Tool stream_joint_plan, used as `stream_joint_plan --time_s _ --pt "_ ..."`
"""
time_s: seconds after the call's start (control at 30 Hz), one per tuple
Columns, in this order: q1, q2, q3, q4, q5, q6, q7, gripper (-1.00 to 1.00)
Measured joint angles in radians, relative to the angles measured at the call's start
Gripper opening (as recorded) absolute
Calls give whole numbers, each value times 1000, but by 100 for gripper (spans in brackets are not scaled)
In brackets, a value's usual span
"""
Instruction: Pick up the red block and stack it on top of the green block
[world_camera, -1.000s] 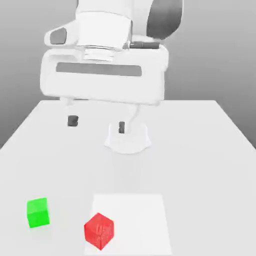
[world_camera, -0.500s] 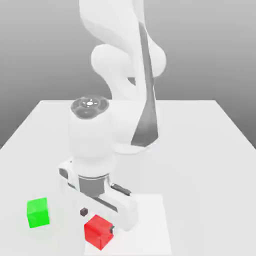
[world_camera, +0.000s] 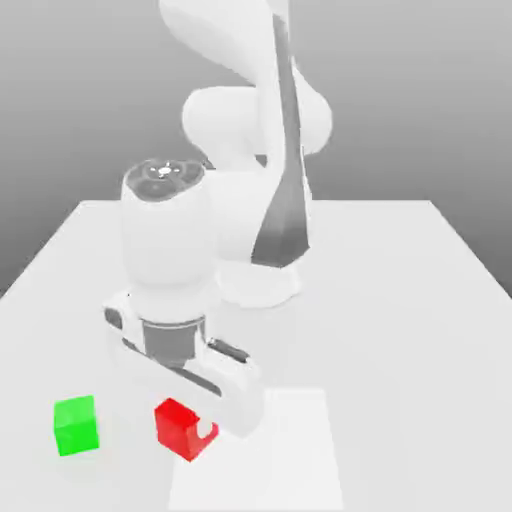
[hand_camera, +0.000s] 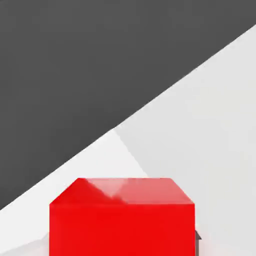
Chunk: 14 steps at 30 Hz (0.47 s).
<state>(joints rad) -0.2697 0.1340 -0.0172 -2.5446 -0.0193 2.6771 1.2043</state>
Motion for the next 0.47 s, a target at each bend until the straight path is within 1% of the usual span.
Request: stream_joint_plan --time_s 0.2,0.37,0.4,0.47 --pt "-162 -68 -93 -18 28 -48 -131 -100" --pt "-182 72 -77 -14 73 87 -179 -100" --pt "-184 93 -74 -13 78 106 -183 100" --pt "-184 93 -74 -13 78 106 -183 100"
